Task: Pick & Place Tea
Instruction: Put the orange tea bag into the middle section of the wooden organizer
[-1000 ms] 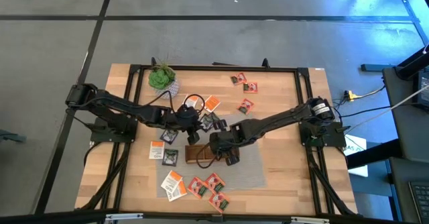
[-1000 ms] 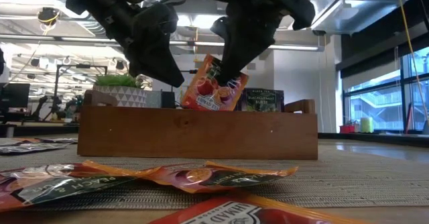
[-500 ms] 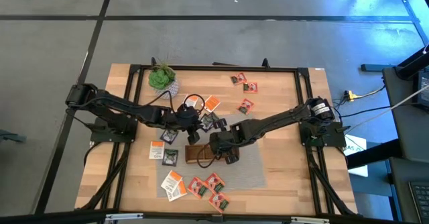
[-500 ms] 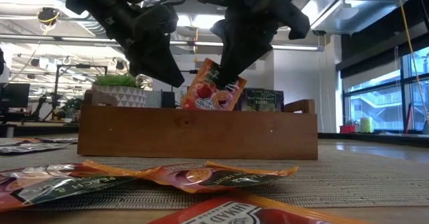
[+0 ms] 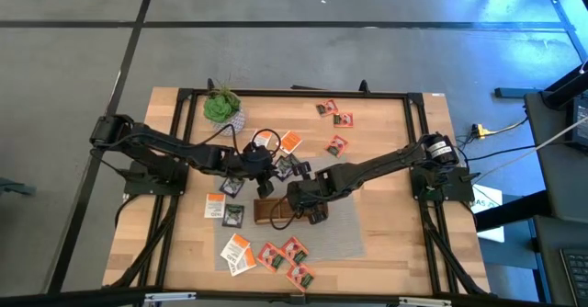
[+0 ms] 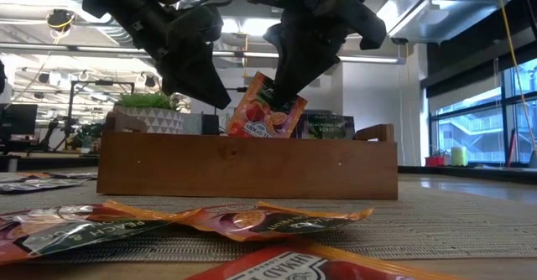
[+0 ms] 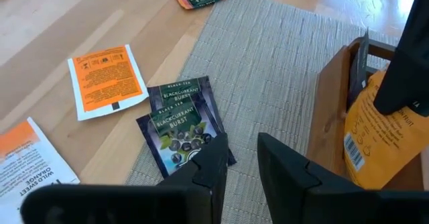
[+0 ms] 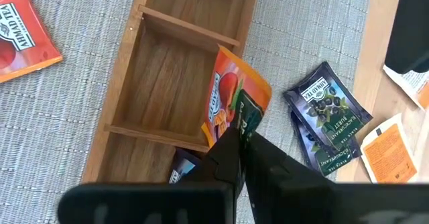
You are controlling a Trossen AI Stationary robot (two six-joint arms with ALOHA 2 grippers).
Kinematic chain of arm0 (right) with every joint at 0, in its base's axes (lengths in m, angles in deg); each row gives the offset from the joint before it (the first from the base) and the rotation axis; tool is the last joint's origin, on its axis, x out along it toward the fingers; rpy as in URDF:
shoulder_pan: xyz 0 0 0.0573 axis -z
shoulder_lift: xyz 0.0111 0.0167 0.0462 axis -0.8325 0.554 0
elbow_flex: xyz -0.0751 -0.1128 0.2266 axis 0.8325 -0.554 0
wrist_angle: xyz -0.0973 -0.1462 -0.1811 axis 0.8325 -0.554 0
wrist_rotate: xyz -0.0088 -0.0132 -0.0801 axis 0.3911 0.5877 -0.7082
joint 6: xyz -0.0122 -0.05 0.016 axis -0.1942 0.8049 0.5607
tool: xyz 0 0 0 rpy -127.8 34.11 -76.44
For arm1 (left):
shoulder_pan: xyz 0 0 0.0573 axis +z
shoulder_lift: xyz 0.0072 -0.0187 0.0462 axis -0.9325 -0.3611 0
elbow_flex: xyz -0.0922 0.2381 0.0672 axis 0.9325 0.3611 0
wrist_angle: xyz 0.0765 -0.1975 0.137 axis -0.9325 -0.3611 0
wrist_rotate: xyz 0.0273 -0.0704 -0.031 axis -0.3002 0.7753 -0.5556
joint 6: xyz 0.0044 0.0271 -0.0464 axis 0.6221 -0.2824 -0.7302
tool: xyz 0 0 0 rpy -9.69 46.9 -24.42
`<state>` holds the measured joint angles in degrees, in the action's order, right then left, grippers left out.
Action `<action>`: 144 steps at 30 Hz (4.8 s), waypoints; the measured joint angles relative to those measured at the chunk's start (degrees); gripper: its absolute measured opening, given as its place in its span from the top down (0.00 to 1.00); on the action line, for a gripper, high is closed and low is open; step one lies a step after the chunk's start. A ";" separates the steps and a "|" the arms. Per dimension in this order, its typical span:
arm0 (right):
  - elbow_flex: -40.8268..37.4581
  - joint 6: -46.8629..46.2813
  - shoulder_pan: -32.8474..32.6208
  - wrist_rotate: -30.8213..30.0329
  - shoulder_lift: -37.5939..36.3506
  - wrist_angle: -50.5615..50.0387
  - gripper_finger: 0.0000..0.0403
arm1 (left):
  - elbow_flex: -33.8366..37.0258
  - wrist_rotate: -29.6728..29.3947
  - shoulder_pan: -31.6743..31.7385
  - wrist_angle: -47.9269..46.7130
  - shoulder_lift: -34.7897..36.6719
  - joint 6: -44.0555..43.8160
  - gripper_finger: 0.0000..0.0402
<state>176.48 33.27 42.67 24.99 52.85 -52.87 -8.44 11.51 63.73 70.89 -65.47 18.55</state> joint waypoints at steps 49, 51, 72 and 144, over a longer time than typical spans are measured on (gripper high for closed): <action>0.00 -0.02 0.02 1.63 -0.02 -0.57 0.94 | -0.04 0.00 0.00 0.01 -0.02 -0.01 0.81; 0.00 -0.02 0.02 1.57 -0.02 -0.57 0.94 | -0.04 0.00 0.00 0.00 -0.02 0.00 0.81; -0.02 -1.02 0.02 1.57 -0.04 -1.16 0.94 | -0.04 -0.02 0.00 0.01 -0.02 -0.02 0.80; -51.52 -13.66 16.96 7.71 -21.44 34.99 0.65 | -0.04 0.66 -7.74 -21.43 -8.05 -32.65 0.80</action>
<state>124.96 19.61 59.63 32.70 31.41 -17.88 -8.48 12.17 55.99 49.46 -73.52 -14.10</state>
